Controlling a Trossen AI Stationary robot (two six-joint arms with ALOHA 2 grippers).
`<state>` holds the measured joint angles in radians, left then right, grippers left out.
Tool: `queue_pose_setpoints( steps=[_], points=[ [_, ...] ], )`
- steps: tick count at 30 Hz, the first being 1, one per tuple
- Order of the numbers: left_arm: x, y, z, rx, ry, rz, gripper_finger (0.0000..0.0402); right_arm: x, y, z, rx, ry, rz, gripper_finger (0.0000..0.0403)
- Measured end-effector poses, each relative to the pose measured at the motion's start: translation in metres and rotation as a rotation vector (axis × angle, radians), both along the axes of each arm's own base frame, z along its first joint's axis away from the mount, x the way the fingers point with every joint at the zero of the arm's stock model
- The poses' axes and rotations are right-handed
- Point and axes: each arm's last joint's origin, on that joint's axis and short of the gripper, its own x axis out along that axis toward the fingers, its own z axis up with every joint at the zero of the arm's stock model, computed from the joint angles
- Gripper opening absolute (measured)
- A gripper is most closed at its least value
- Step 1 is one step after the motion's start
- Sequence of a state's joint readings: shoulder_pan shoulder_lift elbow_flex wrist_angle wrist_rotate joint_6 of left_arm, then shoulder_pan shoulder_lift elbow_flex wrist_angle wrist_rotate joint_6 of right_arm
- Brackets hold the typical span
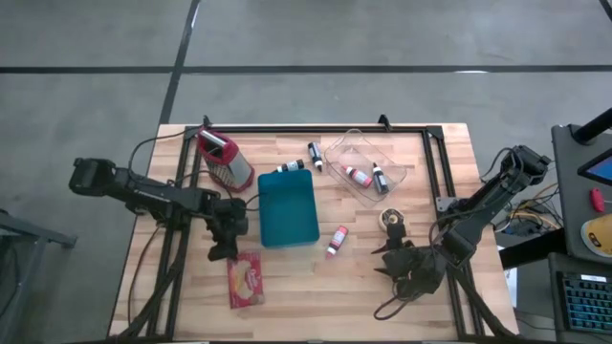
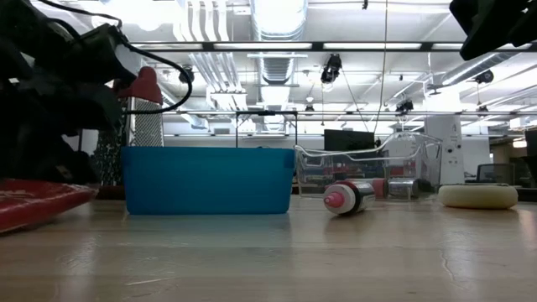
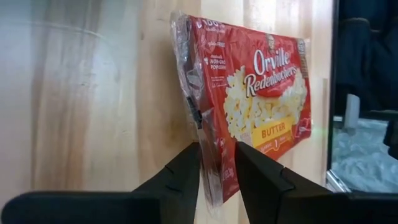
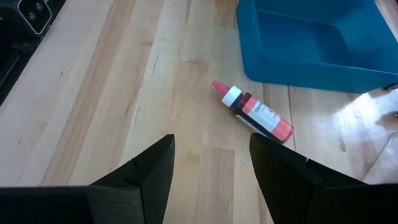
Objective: Pick & Place Food Item
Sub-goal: Put the popcorn bag into the blue bin
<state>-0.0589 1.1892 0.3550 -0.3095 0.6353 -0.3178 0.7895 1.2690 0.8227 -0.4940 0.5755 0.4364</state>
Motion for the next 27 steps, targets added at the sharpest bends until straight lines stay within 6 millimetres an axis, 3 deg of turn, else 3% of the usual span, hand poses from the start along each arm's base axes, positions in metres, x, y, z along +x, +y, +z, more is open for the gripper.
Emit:
queue_pose_setpoints(
  steps=[7,16,27],
  points=[
    [-0.0003,-0.0004,0.0043,-0.016,-0.033,-0.015,0.0076,0.0000,0.0000,-0.0001,-0.001,0.000,0.000,0.0205],
    [-0.0010,-0.0003,0.0058,-0.012,-0.045,-0.025,0.0008,0.0000,0.0000,0.0000,0.000,0.000,0.000,0.0205],
    [-0.0014,-0.0013,0.0066,-0.044,-0.063,-0.065,0.0001,0.0000,0.0000,0.0000,0.000,0.000,0.001,0.0205]
  ],
)
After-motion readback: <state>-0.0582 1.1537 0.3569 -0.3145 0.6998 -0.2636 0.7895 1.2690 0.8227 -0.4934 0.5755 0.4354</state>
